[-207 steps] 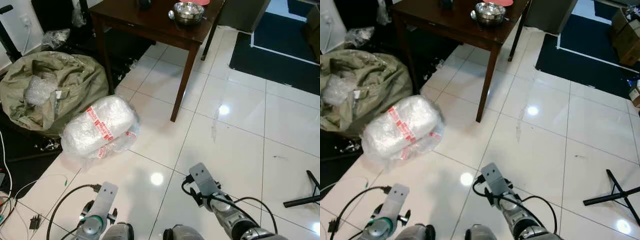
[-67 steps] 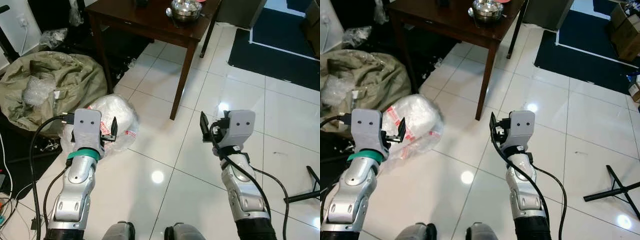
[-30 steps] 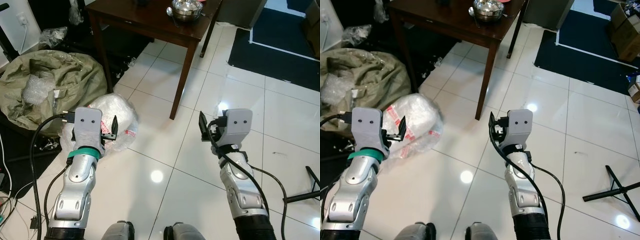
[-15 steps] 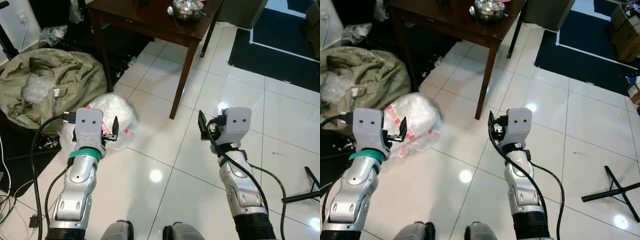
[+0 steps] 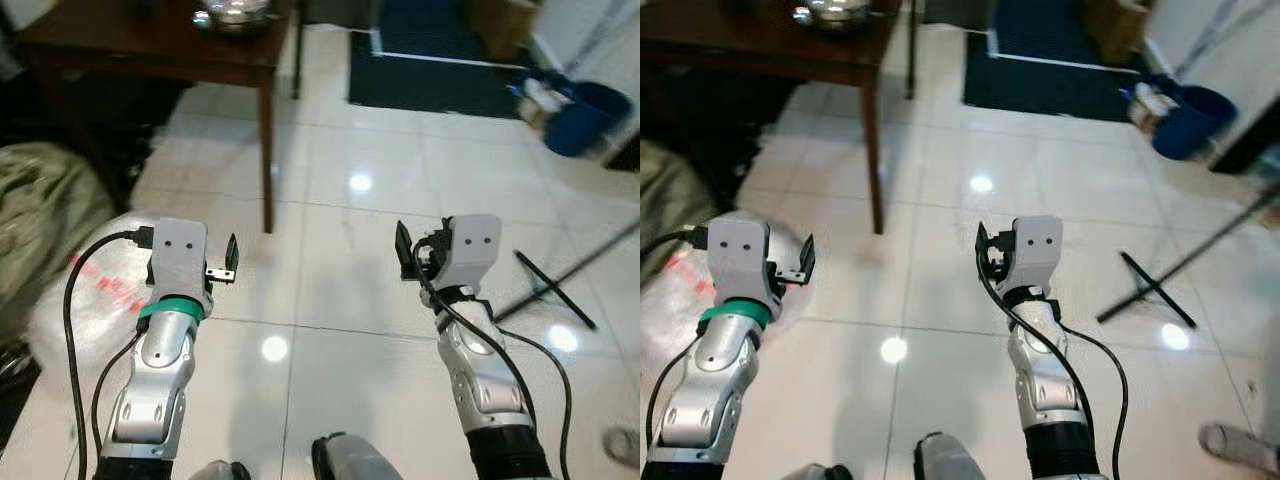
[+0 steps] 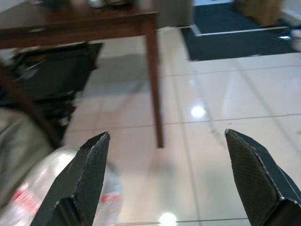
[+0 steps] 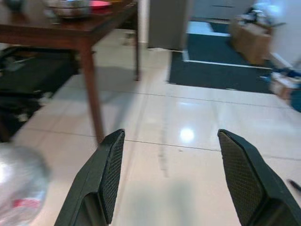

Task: Setting the table

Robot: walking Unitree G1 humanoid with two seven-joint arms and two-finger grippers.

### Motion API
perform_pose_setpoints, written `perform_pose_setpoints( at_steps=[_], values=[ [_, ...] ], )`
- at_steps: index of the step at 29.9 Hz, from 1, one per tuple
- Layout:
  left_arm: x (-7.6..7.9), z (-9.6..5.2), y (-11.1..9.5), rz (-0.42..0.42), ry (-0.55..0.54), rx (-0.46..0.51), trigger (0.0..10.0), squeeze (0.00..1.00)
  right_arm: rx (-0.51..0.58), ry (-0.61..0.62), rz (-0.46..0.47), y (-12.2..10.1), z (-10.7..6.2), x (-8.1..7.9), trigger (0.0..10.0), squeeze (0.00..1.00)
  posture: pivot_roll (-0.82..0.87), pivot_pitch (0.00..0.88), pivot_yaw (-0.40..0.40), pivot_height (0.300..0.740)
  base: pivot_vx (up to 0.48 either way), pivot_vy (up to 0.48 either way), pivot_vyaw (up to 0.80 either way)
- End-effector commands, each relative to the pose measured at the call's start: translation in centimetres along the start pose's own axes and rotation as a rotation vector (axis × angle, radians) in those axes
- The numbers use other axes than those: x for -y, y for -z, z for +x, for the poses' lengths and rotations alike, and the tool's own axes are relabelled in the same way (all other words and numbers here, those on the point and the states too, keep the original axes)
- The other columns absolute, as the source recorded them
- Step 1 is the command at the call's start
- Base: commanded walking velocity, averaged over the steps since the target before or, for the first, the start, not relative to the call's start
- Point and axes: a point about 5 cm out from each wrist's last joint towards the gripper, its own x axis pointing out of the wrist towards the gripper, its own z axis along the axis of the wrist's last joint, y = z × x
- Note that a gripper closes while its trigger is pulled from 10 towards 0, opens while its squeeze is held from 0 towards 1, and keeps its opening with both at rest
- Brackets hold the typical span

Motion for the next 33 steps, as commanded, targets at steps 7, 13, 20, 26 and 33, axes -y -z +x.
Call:
perform_pose_setpoints(
  at_steps=[7, 13, 20, 26, 33],
  values=[
    [0.05, -0.1, 0.46, 0.006, 0.004, -0.023, 10.0, 0.0, -0.032, 0.011, 0.003, 0.63, -0.27, 0.19, 10.0, 0.0, -0.04, 0.0, -0.002, 0.74, 0.0, 0.0, -0.8],
    [0.04, -0.02, 0.44, 0.006, 0.006, -0.022, 10.0, 0.0, -0.031, 0.013, 0.004, 0.62, -0.22, 0.17, 10.0, 0.0, -0.04, 0.0, 0.001, 0.74, 0.0, 0.0, -0.8],
    [0.08, 0.08, 0.41, 0.006, 0.009, -0.022, 10.0, 0.0, -0.031, 0.016, 0.005, 0.62, -0.24, 0.15, 10.0, 0.0, -0.05, 0.0, 0.004, 0.74, 0.0, 0.0, -0.8],
    [0.15, 0.09, 0.4, 0.006, 0.012, -0.022, 10.0, 0.0, -0.032, 0.017, 0.005, 0.66, -0.31, 0.15, 10.0, 0.0, -0.05, 0.0, 0.005, 0.74, 0.0, 0.0, -0.8],
    [0.22, 0.14, 0.39, 0.005, 0.013, -0.022, 10.0, 0.0, -0.032, 0.017, 0.004, 0.64, -0.29, 0.14, 10.0, 0.0, -0.05, 0.0, 0.003, 0.74, 0.0, 0.0, -0.8]
  ],
)
